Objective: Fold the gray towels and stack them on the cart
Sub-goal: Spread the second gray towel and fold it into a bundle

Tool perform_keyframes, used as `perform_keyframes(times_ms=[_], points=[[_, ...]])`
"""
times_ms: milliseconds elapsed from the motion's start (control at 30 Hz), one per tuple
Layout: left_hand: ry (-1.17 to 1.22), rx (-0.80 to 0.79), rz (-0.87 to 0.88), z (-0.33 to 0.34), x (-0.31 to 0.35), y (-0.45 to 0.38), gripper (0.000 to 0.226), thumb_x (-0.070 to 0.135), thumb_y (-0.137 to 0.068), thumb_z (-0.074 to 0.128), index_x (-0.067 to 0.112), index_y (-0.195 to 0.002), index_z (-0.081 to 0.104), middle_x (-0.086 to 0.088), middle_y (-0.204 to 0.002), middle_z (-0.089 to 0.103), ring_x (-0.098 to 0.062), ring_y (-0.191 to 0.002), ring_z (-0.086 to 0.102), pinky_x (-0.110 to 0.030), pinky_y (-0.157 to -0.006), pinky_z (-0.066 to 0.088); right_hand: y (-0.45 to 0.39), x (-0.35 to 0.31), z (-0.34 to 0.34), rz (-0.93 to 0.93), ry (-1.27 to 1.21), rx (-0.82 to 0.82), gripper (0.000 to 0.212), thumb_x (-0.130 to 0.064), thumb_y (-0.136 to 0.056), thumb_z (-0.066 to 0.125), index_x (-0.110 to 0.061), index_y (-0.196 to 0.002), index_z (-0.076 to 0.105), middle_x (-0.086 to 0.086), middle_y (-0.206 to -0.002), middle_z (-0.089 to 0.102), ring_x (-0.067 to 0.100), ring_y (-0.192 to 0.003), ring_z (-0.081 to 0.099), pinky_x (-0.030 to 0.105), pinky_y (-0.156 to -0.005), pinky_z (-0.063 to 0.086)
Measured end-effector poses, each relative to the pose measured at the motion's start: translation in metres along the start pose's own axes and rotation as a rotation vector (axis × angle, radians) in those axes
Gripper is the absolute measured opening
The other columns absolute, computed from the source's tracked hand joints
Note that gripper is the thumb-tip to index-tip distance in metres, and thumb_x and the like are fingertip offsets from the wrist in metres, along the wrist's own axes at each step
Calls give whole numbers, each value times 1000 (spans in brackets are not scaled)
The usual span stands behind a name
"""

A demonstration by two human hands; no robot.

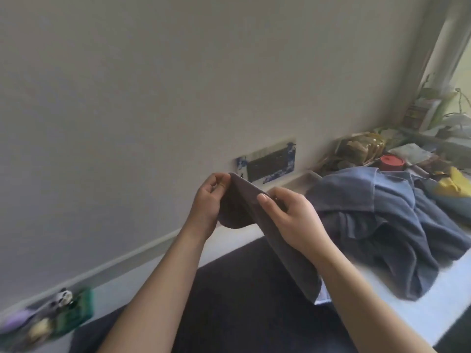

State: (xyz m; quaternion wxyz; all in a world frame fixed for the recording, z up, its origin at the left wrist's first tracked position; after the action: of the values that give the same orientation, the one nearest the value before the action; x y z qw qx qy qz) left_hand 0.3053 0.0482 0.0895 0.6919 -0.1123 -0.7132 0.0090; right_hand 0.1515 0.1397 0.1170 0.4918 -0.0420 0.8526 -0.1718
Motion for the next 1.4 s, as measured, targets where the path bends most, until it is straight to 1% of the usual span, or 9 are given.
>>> perform_keyframes(times_ms=[367, 533, 667, 800, 900, 967, 1133, 1233, 1400], points=[[420, 465, -345, -239, -116, 186, 16, 32, -81, 59, 17, -86, 61, 1, -74, 65, -11, -67, 62, -26, -68, 51, 133, -65, 277, 161, -30, -531, 34, -37, -93, 48, -8, -81, 60, 5, -74, 64, 18, -69, 56, 31, -59, 39], [344, 583, -693, -282, -195, 281, 37, 38, -98, 44, 26, -133, 49, 3, -134, 52, -18, -122, 50, -35, -101, 41, 197, -22, 371, 293, 109, -835, 26, -29, -94, 51, -9, -81, 62, -2, -67, 56, 16, -65, 50, 27, -58, 33], [112, 559, -908, -295, -230, 332, 49, 52, -96, 37, 21, -131, 50, -3, -136, 52, -23, -123, 50, -47, -106, 39, 231, -7, 400, 491, -70, -1093, 18, -15, -96, 47, -11, -99, 65, 3, -76, 66, 6, -51, 64, 16, -48, 47], [-278, 484, -903, -285, -220, 354, 24, 41, -92, 55, 18, -85, 58, -7, -98, 66, -24, -102, 61, -33, -89, 46, 230, 3, 391, 309, 95, -934, 23, -15, -95, 47, -18, -108, 66, -4, -88, 64, 1, -67, 59, 9, -57, 42], [-475, 410, -945, -271, -219, 367, 41, 45, -84, 63, 4, -89, 61, -15, -95, 67, -29, -95, 62, -33, -72, 44, 223, 21, 374, 231, 241, -763, 25, -17, -95, 45, -18, -112, 63, -1, -107, 62, 17, -97, 55, 21, -74, 40], [-525, 410, -953, -261, -211, 370, 43, 44, -88, 58, 1, -95, 59, -16, -100, 65, -31, -100, 60, -34, -77, 43, 219, 33, 360, 167, 391, -689, 29, -20, -95, 43, -15, -115, 62, 4, -115, 60, 26, -108, 51, 32, -85, 40], [-329, 715, -588, -249, -149, 369, 18, 30, -94, 53, 16, -83, 55, -6, -87, 65, -22, -87, 62, -34, -77, 45, 202, 49, 312, 88, 557, -345, 30, -20, -87, 53, -10, -113, 64, 15, -115, 61, 40, -107, 50, 44, -91, 39], [-519, 754, -678, -269, -154, 389, 27, 32, -93, 53, 8, -81, 53, -12, -84, 63, -31, -86, 60, -37, -72, 44, 200, 61, 298, 136, 673, -422, 39, -30, -93, 47, -20, -131, 50, 6, -139, 44, 32, -127, 34, 41, -105, 24], [-780, 467, -1046, -280, -198, 417, 27, 34, -93, 46, 9, -85, 53, -15, -99, 66, -34, -96, 60, -33, -74, 43, 226, 86, 303, 176, 859, -657, 51, -47, -97, 29, -33, -145, 24, 5, -157, 13, 26, -142, 13, 41, -116, 9]])
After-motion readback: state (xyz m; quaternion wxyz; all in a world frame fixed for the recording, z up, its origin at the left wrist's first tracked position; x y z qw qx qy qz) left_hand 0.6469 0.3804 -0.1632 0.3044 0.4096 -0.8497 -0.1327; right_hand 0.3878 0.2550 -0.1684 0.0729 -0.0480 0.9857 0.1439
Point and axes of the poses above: each hand's wrist, its own y-axis away from the middle knuckle, its own z-axis out of the palm, x = y × z, the point moved 3 cm from there along -y, towards the middle knuckle
